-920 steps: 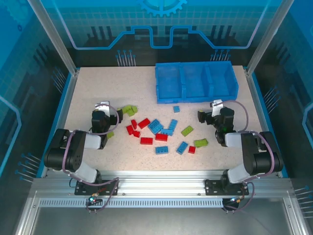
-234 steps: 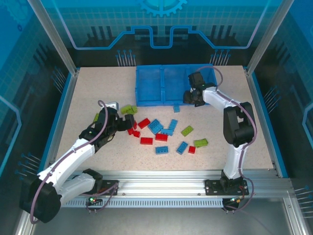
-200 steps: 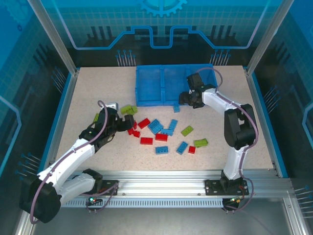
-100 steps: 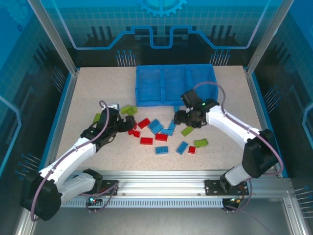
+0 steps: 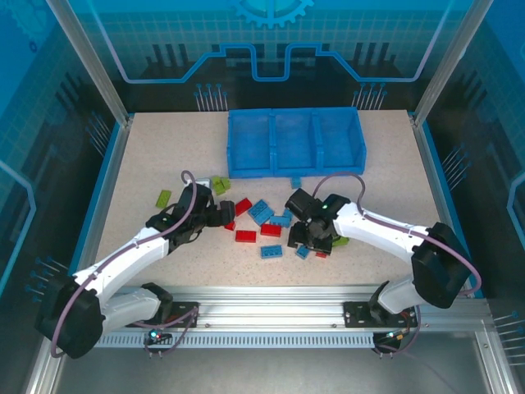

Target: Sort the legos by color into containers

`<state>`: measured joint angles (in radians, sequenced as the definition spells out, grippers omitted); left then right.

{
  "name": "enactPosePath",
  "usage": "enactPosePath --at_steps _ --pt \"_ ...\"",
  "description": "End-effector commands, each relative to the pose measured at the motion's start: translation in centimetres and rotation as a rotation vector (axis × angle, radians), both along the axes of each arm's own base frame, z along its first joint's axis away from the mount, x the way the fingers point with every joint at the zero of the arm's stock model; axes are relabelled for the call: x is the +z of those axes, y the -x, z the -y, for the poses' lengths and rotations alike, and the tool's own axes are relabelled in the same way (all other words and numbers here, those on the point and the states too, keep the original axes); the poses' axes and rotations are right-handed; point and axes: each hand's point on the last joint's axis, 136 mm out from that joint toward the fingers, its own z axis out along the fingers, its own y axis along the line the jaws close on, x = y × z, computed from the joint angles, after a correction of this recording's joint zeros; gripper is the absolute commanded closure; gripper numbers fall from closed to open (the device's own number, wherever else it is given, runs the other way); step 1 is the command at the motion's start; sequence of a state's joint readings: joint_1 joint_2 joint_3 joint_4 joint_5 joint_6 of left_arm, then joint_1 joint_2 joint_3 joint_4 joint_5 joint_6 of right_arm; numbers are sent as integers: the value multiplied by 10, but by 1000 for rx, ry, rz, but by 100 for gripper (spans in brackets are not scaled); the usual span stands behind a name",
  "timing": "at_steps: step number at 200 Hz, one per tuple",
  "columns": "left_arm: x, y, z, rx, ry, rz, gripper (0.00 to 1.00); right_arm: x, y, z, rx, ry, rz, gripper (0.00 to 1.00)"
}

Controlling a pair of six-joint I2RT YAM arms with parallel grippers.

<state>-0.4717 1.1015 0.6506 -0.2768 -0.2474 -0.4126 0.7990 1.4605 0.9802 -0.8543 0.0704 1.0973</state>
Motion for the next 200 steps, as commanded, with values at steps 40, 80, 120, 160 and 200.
enactPosePath --at_steps 40,80,120,160,200 --pt "8 -7 4 -19 -13 38 1 -26 8 -11 -30 48 -73 30" --pt "6 -6 5 -27 -17 36 1 -41 2 -13 -35 85 -79 32" --pt "5 -5 5 -35 -21 31 1 -57 -2 -15 -38 120 -102 34" --pt "4 -4 5 -43 -24 28 1 -61 -7 -7 -34 178 -76 49" --pt "2 -3 5 -41 -19 21 1 -50 -7 -9 24 209 -41 65"
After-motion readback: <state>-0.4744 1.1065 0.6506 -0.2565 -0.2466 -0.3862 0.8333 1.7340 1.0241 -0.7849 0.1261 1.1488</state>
